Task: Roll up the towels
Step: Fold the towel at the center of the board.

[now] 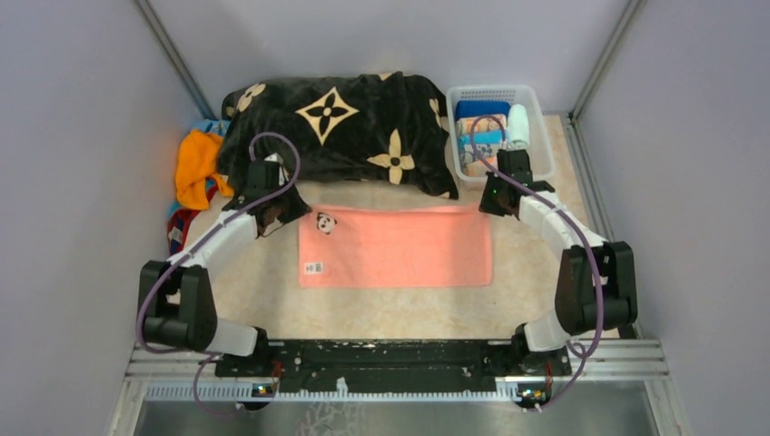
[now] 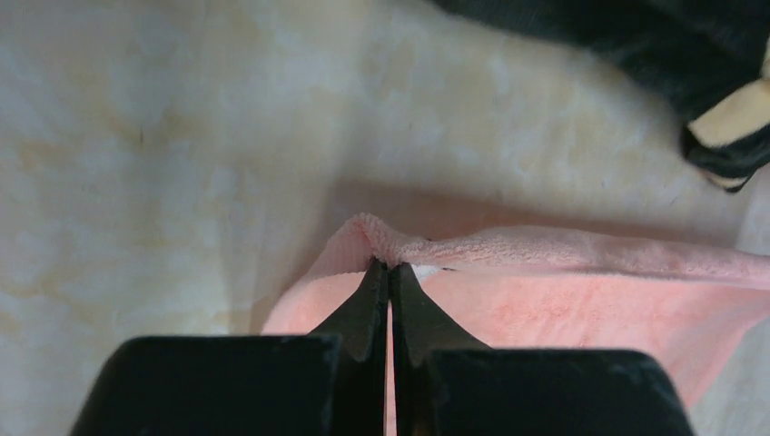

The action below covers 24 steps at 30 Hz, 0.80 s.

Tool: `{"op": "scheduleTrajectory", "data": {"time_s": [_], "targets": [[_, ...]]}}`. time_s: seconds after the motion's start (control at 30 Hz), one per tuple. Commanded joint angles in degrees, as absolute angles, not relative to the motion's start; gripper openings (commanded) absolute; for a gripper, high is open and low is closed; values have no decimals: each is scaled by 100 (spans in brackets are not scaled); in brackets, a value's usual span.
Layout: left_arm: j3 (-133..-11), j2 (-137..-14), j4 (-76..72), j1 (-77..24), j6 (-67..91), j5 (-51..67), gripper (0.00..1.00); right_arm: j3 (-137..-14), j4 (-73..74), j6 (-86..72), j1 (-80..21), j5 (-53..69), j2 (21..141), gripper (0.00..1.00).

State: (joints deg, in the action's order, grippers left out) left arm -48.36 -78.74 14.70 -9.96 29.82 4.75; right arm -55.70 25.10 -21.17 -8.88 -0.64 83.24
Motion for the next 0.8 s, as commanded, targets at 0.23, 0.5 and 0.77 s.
{"op": "scheduleTrajectory", "data": {"time_s": [0.23, 0.5, 0.77], "targets": [[-5208, -8152, 851, -934, 2947, 329, 0, -6025, 1998, -1933, -657, 289, 8521, 0], [-4359, -7551, 1226, -932, 3060, 348, 0, -5274, 2432, -2012, -659, 346, 8021, 0], [-4006, -7018, 1854, -936, 3070, 268, 0, -4726, 2871, -2120, -657, 189, 7340, 0]]}}
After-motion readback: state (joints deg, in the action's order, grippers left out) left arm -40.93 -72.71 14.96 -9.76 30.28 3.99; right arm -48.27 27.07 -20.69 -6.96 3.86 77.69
